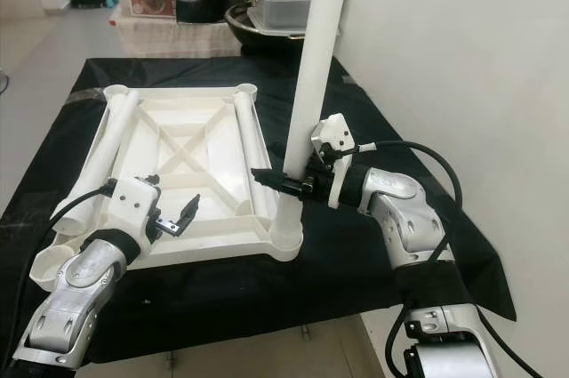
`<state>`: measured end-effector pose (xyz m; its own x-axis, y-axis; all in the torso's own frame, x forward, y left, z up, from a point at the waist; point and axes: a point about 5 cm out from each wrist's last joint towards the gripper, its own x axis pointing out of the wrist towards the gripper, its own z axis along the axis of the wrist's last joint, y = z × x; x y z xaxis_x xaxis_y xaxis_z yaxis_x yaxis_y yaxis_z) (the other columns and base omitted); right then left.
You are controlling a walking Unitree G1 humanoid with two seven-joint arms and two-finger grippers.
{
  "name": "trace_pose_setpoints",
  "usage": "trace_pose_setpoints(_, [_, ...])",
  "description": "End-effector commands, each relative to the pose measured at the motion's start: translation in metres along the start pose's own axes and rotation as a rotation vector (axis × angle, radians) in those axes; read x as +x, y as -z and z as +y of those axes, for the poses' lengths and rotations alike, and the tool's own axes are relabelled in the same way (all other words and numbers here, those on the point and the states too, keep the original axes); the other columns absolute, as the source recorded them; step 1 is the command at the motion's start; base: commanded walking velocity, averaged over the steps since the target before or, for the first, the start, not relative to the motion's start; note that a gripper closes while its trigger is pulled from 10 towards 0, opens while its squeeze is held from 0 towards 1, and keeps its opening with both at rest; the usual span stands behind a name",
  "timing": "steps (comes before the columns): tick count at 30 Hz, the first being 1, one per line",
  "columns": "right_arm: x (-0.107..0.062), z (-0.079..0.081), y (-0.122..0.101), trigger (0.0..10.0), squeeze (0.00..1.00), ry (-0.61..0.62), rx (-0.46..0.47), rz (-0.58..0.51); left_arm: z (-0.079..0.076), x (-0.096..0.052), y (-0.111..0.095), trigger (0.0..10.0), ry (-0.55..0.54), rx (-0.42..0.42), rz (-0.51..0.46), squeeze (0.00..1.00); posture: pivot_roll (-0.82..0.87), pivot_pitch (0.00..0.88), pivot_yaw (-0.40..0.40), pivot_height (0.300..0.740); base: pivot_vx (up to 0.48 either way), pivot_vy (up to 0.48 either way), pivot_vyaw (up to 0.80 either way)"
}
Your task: Building children table
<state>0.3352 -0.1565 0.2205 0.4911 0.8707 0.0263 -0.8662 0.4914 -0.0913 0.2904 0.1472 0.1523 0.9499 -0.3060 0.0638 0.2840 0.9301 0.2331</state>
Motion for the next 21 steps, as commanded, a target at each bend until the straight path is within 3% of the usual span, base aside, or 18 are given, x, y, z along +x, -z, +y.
trace_pose_setpoints(1, [0.005, -0.011, 0.001, 0.0, 0.0, 0.137, 0.01, 0.008, -0.003, 0.0, 0.001, 10.0, 0.012, 0.006, 0.007, 0.0, 0.07, 0.0, -0.104, 0.74, 0.0, 0.0, 0.0])
trace_pose_setpoints(2, [0.005, -0.019, 0.006, 0.0, 0.0, 0.24, 0.035, 0.026, -0.002, 0.0, 0.001, 10.0, 0.012, 0.006, 0.007, 0.0, 0.07, 0.0, -0.103, 0.74, 0.0, 0.0, 0.0])
trace_pose_setpoints(3, [0.005, -0.019, 0.006, 0.0, 0.0, 0.24, 0.035, 0.026, -0.002, 0.0, 0.001, 10.0, 0.012, 0.006, 0.007, 0.0, 0.07, 0.0, -0.103, 0.74, 0.0, 0.0, 0.0])
trace_pose_setpoints(5, [-0.001, -0.034, 0.02, 0.0, 0.0, 0.505, 0.1, 0.069, -0.002, -0.001, 0.002, 10.0, 0.012, 0.007, 0.01, 0.0, 0.06, 0.0, -0.1, 0.74, 0.0, 0.0, 0.0])
trace_pose_setpoints(6, [-0.001, -0.034, 0.02, 0.0, 0.0, 0.505, 0.1, 0.069, -0.002, -0.001, 0.002, 10.0, 0.012, 0.007, 0.01, 0.0, 0.06, 0.0, -0.1, 0.74, 0.0, 0.0, 0.0])
trace_pose_setpoints(8, [-0.014, -0.044, 0.032, 0.0, 0.0, 0.797, 0.134, 0.109, -0.003, -0.001, 0.002, 10.0, 0.015, 0.005, 0.012, 0.0, 0.06, 0.0, -0.1, 0.74, 0.0, 0.0, 0.0])
trace_pose_setpoints(9, [-0.014, -0.044, 0.032, 0.0, 0.0, 0.797, 0.134, 0.109, -0.003, -0.001, 0.002, 10.0, 0.015, 0.005, 0.012, 0.0, 0.06, 0.0, -0.1, 0.74, 0.0, 0.0, 0.0])
trace_pose_setpoints(10, [-0.022, -0.044, 0.038, 0.0, 0.0, 0.945, 0.16, 0.123, -0.004, -0.001, 0.002, 10.0, 0.017, 0.004, 0.013, 0.0, 0.05, 0.0, -0.094, 0.74, 0.0, 0.0, 0.0])
trace_pose_setpoints(15, [-0.03, -0.038, 0.046, 0.0, 0.0, 1.085, 0.186, 0.136, -0.005, -0.001, 0.003, 10.0, 0.021, 0.003, 0.014, 0.0, 0.05, 0.0, -0.093, 0.74, 0.0, 0.0, 0.0])
trace_pose_setpoints(16, [-0.029, -0.028, 0.049, 0.0, 0.0, 1.164, 0.203, 0.13, -0.005, -0.001, 0.002, 10.0, 0.022, 0.002, 0.013, 0.0, 0.05, 0.0, -0.093, 0.74, 0.0, 0.0, 0.0])
trace_pose_setpoints(19, [-0.022, -0.016, 0.053, 0.2, 0.0, 1.202, 0.201, 0.172, -0.005, -0.001, 0.002, 10.0, 0.023, 0.001, 0.013, 0.0, 0.05, 0.0, -0.089, 0.74, 0.0, 0.0, 0.0])
trace_pose_setpoints(20, [-0.015, -0.006, 0.056, 10.0, 0.0, 1.224, 0.21, 0.194, -0.006, 0.0, 0.002, 10.0, 0.025, -0.001, 0.013, 0.0, 0.04, 0.0, -0.086, 0.74, 0.0, 0.0, 0.0])
trace_pose_setpoints(21, [-0.004, 0.002, 0.052, 10.0, 1.0, 1.199, 0.226, 0.13, -0.007, 0.0, 0.002, 10.0, 0.028, -0.002, 0.012, 0.0, 0.04, 0.0, -0.088, 0.74, 0.0, 0.0, 0.0])
